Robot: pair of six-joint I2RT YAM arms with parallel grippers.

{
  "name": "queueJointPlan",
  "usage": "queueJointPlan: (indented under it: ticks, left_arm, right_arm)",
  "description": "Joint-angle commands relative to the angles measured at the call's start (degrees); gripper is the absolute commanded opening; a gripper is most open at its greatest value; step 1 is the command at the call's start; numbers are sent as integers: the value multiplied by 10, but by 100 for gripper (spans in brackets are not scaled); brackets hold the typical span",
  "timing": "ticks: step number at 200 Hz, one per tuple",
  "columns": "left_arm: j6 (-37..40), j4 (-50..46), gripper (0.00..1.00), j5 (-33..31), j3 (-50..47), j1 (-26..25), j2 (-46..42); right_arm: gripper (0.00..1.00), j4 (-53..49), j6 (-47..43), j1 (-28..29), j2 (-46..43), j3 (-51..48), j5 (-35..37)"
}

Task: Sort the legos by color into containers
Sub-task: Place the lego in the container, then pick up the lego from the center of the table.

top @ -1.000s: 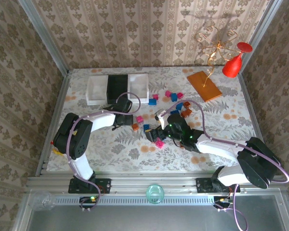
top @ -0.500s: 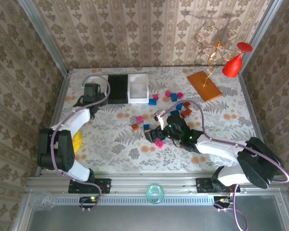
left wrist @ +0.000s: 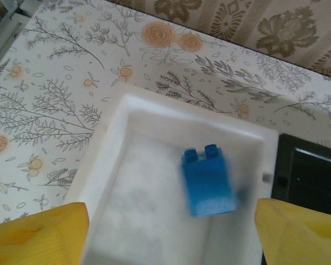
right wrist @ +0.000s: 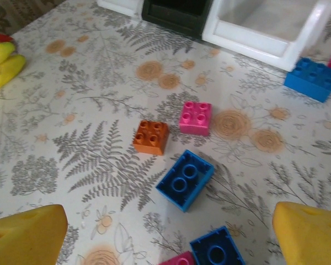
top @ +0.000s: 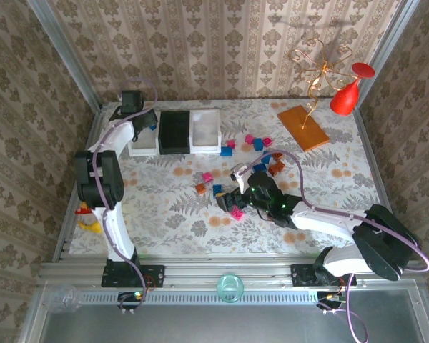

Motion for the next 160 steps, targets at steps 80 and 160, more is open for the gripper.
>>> queueJointPlan:
  ticks: [80, 160]
  left_arm:
    - [128, 146, 89, 145, -484, -279, -360]
    - [190, 74, 84, 83, -418, -341, -207]
  right_arm:
    - [100, 3, 8, -72, -111, -57, 79]
    - [100, -5, 36, -100, -121, -65, 79]
